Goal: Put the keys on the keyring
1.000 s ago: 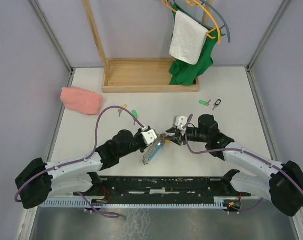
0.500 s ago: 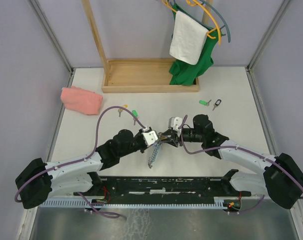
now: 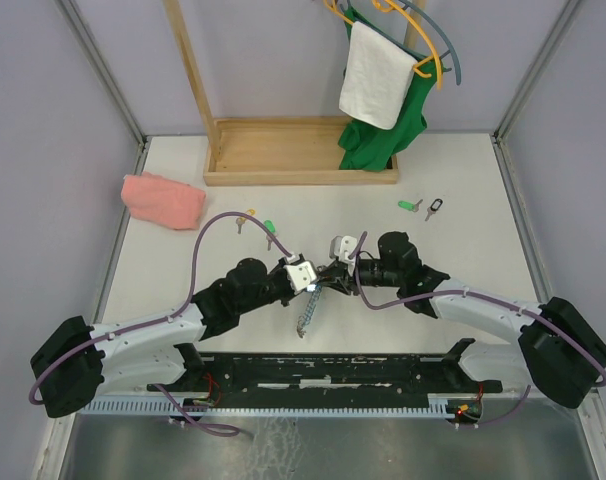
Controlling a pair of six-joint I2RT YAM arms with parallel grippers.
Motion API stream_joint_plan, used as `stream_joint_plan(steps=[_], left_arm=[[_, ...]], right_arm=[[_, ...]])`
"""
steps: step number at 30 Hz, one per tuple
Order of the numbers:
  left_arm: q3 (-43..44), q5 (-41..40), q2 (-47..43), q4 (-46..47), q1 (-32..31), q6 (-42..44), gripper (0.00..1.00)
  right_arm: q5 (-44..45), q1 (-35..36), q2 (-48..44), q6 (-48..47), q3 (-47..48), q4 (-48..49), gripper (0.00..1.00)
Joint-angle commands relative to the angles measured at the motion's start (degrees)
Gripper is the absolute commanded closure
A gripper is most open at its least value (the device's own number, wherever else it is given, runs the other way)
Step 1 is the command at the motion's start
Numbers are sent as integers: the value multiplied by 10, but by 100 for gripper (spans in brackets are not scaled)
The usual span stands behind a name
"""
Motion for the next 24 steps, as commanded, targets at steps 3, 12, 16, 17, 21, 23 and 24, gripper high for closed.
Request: stream_joint_plan(steps=[3, 12, 16, 17, 21, 23, 24], left_arm=[[33, 12, -11, 27, 1, -3, 97], [4, -53, -47, 8, 1, -47, 97], [-20, -89, -57, 3, 2, -80, 97], [-27, -93, -59, 4, 2, -87, 97], [-53, -89, -61, 24, 1, -106, 97], [-65, -89, -54, 40, 2, -110, 97], [-70, -89, -50, 45, 2, -112, 97]], right_arm=[[21, 4, 2, 10, 17, 45, 79], [72, 1, -38, 11, -19, 89, 99], [67, -10, -54, 35, -40, 131, 99], [65, -13, -55, 47, -44, 145, 99], [63, -23, -56, 82, -62, 210, 99], [65, -26, -53, 100, -70, 246, 99], [68, -27, -51, 111, -75, 267, 99]])
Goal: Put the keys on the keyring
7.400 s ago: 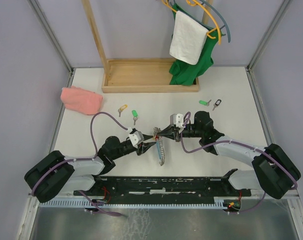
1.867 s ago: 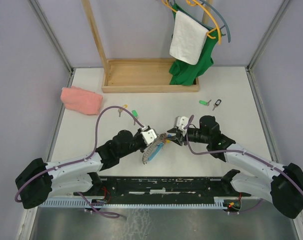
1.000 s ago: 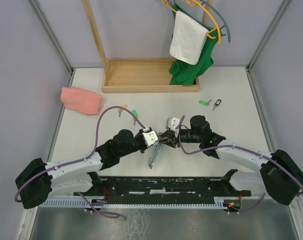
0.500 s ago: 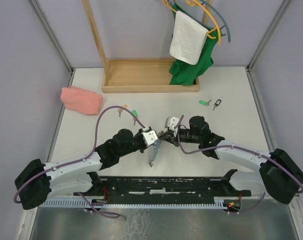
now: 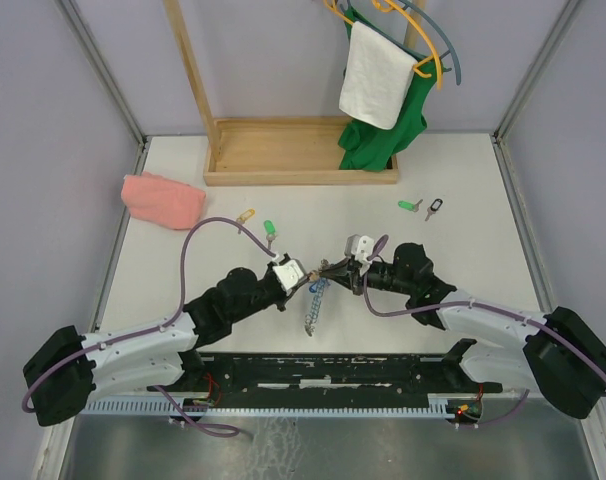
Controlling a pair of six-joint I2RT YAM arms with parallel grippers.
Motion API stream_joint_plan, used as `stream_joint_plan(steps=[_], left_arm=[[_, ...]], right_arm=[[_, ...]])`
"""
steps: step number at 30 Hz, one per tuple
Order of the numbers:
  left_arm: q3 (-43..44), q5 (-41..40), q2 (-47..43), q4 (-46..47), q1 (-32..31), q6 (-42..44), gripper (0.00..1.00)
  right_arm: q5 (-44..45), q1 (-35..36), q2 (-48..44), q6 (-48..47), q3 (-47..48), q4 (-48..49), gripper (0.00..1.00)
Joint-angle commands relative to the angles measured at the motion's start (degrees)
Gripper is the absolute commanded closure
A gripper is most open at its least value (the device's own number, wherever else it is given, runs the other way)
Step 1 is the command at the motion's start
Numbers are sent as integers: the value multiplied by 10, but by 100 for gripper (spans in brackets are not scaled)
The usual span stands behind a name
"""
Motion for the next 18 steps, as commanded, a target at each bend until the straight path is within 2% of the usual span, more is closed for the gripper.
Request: stream_joint_plan(steps=[1, 10, 18], left_arm=[[-29, -41, 6, 30, 5, -35, 97], [-68, 1, 50, 120, 5, -48, 97], [-48, 20, 103, 160, 0, -63, 97]], right_arm=[[31, -23, -10, 57, -14, 142, 99], [90, -27, 4, 127, -43, 265, 99], [130, -27, 35, 186, -50, 337, 99]])
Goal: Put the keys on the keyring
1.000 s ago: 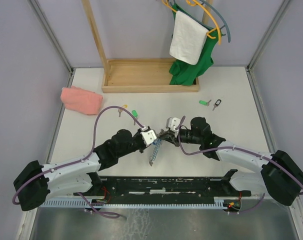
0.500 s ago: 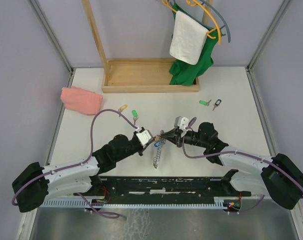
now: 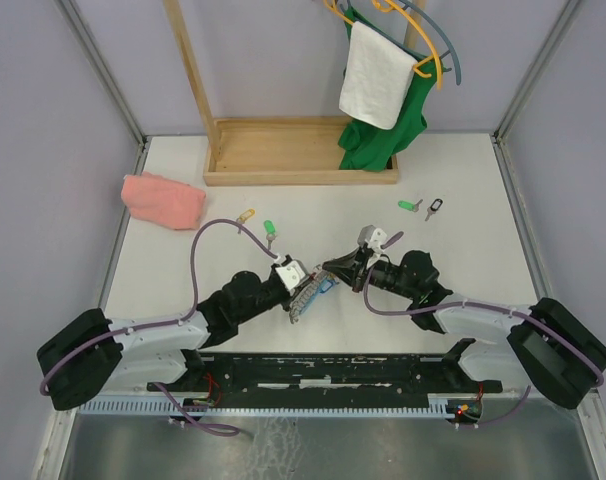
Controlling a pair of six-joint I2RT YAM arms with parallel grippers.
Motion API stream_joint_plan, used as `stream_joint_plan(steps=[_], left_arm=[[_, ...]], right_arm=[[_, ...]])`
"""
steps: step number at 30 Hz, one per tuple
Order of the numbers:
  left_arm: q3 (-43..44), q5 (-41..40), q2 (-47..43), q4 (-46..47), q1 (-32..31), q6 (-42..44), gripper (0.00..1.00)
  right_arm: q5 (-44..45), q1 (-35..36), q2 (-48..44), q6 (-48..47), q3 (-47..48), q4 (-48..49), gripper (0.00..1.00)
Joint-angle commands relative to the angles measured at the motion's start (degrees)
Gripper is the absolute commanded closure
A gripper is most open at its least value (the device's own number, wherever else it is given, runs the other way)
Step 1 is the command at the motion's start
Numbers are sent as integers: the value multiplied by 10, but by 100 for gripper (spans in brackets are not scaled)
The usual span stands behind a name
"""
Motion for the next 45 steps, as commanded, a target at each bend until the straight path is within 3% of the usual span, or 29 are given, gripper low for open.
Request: stream_joint_plan(steps=[1, 7, 14, 20, 25, 29, 34, 38, 41, 45], left_arm=[[1, 11, 24, 11, -1, -34, 97], [11, -8, 49, 18, -19, -32, 97], [40, -95, 60, -34, -88, 43, 97], [54, -119, 56, -35, -122, 87, 97], [59, -132, 94, -26, -123, 80, 97], [46, -182, 99, -15, -122, 55, 97], [9, -180, 61, 30, -119, 29, 97], [-1, -179, 36, 18, -118, 21, 88], [-19, -180, 6, 18, -118, 8, 73], [-46, -178, -56, 26, -115, -13, 61]], right_arm=[[89, -14, 8, 48, 3, 175, 99], [119, -6, 19, 52, -2, 187, 99], [153, 7, 23, 26, -6, 181, 99], [178, 37, 36, -1, -4, 176, 99], [247, 60, 53, 9, -19, 231, 99], [219, 63, 45, -1, -19, 232, 99], [208, 63, 39, -16, -29, 228, 99], [188, 62, 7, -45, -30, 177, 99], [165, 62, -39, -83, -6, 52, 100], [161, 62, -86, -130, 23, -83, 100]])
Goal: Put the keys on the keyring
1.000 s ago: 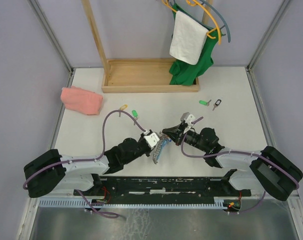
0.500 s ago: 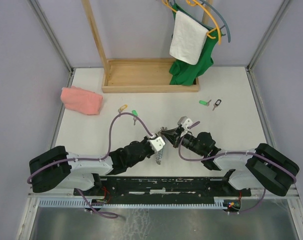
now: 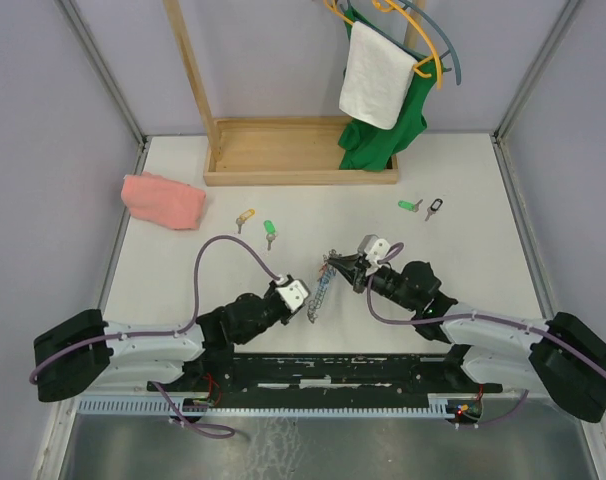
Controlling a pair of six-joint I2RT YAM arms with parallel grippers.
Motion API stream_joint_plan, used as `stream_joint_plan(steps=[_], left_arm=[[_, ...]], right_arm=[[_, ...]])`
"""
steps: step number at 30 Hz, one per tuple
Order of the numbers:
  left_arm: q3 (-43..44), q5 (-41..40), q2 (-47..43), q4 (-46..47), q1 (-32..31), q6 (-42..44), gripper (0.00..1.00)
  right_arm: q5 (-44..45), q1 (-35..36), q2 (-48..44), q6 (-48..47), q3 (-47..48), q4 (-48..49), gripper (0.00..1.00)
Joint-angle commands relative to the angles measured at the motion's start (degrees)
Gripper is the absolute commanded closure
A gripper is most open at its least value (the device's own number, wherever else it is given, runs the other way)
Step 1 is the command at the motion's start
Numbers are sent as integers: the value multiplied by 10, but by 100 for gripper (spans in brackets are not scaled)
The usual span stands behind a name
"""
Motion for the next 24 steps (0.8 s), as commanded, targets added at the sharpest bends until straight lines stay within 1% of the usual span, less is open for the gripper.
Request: stream_joint_plan(steps=[1, 4, 7, 10, 12, 16, 18, 22, 24], left_arm=[[-23, 8, -69, 22, 2, -49, 59], [-30, 11, -102, 20, 11, -70, 54], [-29, 12, -131, 4, 20, -86, 50], [-21, 19, -158, -19, 31, -102, 46], [-16, 27, -165, -26, 38, -113, 44], [-12, 79, -156, -15, 62, -134, 42], [-5, 122, -143, -14, 85, -146, 42], [8, 176, -105, -12, 133, -159, 41], [16, 217, -89, -9, 157, -165, 41]], right_arm=[[-1, -3, -56, -73, 64, -125, 99], [-9, -3, -65, -104, 105, -248, 100], [-14, -3, -63, -120, 128, -292, 99], [-20, -3, -50, -139, 159, -362, 99], [-20, -3, -40, -135, 171, -376, 99], [-19, -3, -21, -126, 186, -382, 99], [-17, -3, -10, -126, 198, -396, 99], [-16, -3, 0, -126, 209, -404, 99], [-16, -3, 3, -128, 215, -412, 99]])
